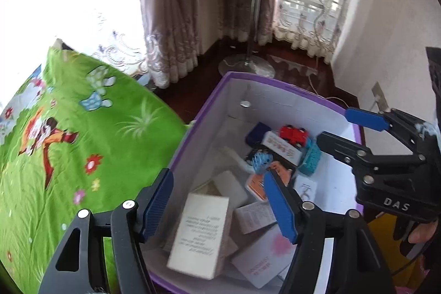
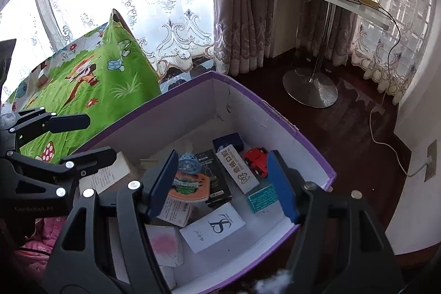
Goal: Organize rigid objects
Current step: 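Move both grippers back over the bedspread toward the last boxes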
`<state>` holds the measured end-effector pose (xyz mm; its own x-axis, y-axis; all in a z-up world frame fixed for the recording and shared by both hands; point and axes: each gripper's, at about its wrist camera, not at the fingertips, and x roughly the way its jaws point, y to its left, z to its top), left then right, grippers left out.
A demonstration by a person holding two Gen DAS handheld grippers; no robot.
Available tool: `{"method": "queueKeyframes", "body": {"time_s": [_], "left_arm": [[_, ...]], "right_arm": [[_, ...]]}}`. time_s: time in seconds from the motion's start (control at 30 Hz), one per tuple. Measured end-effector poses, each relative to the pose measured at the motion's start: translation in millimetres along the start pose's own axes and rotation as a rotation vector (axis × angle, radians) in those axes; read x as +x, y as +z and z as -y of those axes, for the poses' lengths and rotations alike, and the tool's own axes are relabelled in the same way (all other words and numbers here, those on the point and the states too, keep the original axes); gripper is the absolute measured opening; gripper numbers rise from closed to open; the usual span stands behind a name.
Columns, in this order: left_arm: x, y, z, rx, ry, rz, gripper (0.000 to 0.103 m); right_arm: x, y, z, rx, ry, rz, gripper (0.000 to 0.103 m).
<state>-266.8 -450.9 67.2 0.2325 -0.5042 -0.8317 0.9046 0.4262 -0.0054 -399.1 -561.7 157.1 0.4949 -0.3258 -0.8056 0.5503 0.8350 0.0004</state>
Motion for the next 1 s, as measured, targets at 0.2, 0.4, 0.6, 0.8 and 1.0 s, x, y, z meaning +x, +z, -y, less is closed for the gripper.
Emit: {"method": "queueKeyframes", "body": {"time_s": [0.2,0.4,0.6,0.8,1.0], "left_arm": [[-18.1,-12.3,-41.2,-0.042,0.112,0.040,0.069],[-34.7,-34.7,-110.6,-0.180,0.198,0.043,0.069],[-50.0,-65.6,-175.9,-0.345,0.284,0.027,0.069],[-59.4,-106.6,-239.0,-0.476,0.364,-0.003,0.069],[-74.1,-159.0,-318.7,-0.633,0.495,-0.005,0.069]], "right_arm": [[5.6,8.4,-42.5,-0.072,0.050,-0.011,0.071],[23.2,17.5,-110.6,-0.195,0.146,-0.039,0.072],[40.7,24.0,-184.6,-0.344,0.261,-0.055,0.073],[65.3,30.8,-264.5,-0.495,0.363,-0.072,0.073],[107.6,37.4,-358.9,-0.630,0.455,-0.112,0.073]]}}
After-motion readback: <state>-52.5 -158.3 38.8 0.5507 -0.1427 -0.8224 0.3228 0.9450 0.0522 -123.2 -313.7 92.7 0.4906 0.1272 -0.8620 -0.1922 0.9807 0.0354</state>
